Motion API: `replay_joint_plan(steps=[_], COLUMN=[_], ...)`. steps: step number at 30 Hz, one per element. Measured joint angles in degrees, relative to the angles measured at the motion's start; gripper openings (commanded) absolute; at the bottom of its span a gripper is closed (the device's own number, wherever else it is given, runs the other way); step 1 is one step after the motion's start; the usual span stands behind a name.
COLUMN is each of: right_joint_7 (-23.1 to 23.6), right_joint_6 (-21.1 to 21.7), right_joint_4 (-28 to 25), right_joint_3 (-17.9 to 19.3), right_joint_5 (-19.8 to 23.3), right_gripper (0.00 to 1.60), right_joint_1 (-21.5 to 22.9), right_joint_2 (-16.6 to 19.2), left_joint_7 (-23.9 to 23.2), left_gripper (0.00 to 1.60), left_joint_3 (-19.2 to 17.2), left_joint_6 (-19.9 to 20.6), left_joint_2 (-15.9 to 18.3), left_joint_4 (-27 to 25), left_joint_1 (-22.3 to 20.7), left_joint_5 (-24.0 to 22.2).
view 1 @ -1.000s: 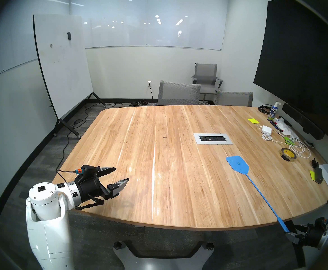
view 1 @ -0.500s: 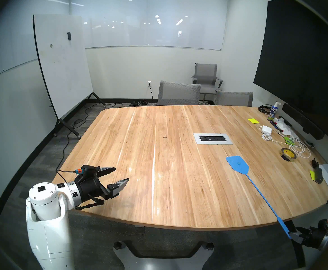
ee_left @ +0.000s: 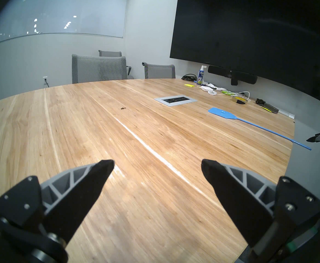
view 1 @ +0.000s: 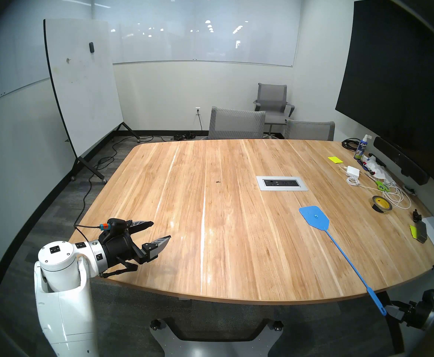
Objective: Swat a bug on table
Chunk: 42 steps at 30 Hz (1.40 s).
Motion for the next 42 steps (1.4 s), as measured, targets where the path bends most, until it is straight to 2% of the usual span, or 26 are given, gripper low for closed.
replay_joint_plan(steps=[10, 22, 34, 42], right_joint_7=[-0.31, -0.29, -1.34, -3.7], right_joint_6=[-0.37, -0.51, 1.63, 4.04], right_joint_4=[2.6, 2.82, 3.01, 3.11], right_joint_3=[-0.12, -0.24, 0.35, 0.19], right_joint_5=[-0.35, -0.94, -0.67, 0.84], right_gripper=[1.6, 1.6, 1.6, 1.6], right_joint_1=[0.67, 0.92, 0.31, -0.12], right_joint_2=[0.11, -0.45, -2.52, -3.77], left_joint_7=[-0.1, -0.25, -0.38, -0.48], left_gripper=[1.6, 1.6, 1.6, 1.6], left_joint_3=[-0.06, -0.15, -0.22, -0.28], left_joint_6=[-0.01, -0.03, -0.06, -0.08], left_joint_2=[-0.1, -0.22, -0.33, -0.41], left_joint_4=[0.0, 0.0, 0.0, 0.0], left_joint_1=[-0.06, -0.12, -0.18, -0.24], left_joint_5=[0.15, 0.27, 0.4, 0.52])
